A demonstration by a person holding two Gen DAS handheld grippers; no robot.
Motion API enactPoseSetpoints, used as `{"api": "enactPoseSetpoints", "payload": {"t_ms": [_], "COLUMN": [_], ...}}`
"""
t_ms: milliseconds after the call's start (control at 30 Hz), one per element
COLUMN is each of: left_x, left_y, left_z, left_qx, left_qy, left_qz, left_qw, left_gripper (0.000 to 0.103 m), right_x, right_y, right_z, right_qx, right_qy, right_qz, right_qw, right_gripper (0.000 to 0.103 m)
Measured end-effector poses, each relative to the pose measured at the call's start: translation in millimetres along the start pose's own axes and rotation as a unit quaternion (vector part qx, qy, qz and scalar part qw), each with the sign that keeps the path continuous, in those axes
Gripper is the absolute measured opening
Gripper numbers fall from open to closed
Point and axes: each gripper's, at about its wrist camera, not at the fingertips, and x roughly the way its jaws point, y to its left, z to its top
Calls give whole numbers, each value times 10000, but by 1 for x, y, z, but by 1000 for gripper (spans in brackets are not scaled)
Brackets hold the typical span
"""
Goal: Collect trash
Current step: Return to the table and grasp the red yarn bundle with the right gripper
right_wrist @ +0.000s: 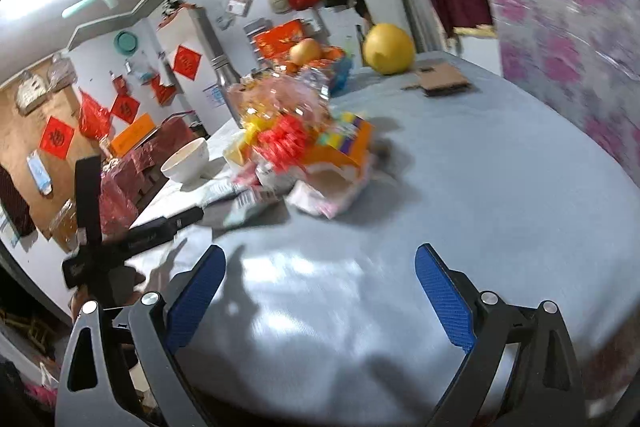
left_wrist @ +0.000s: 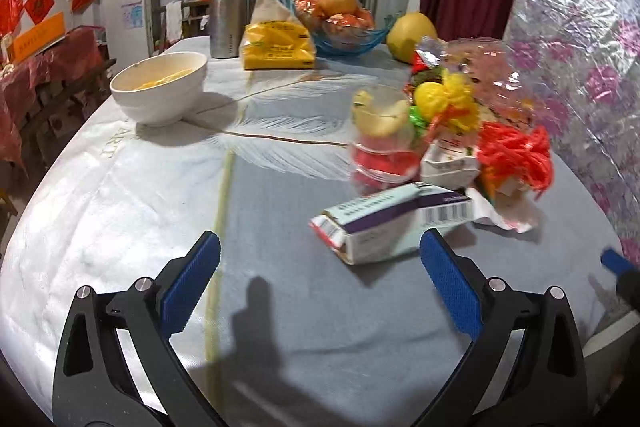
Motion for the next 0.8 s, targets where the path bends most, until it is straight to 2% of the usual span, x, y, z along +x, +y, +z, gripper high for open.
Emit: {"api": "enactPoseSetpoints", "payload": {"t_ms": [67,267,333,433,467,500,533,733,800], "left_x": [4,10,14,14,14,14,14,14,14], "left_y": [3,6,7,3,0,-3,-6,-9,-11], "left_z": [-3,-5,-7,-9,-10,-10,-11,-10,-8], "left_qx": [5,-108,-220,-119,-47,38,118,184,230], "left_qy": [56,257,352,320,314,310,308,283,290], "left_qz": [23,-505,-720,-762,-716,-707,-687,-517,-507], "left_qw": [10000,9983,9965,9965,9969,9970,9971,9981,9980], "left_gripper": [96,96,96,96,96,96,96,96,96], "right_x": [14,48,56,68,70,71,72,33,22], "right_y": [7,26,31,31,31,30,28,9,-1], "right_z": [11,38,44,51,52,51,50,30,21], "right_qx": [-127,-377,-447,-487,-486,-482,-483,-210,-81], "right_qy": [-30,-177,-272,-305,-285,-262,-216,-550,-545], "right_qz": [-10,-14,-51,-177,-192,-204,-190,-124,-116], "right_qw": [9999,9991,9986,9982,9982,9983,9984,9982,9984], "right_gripper": [94,79,79,72,62,41,27,26,26]}}
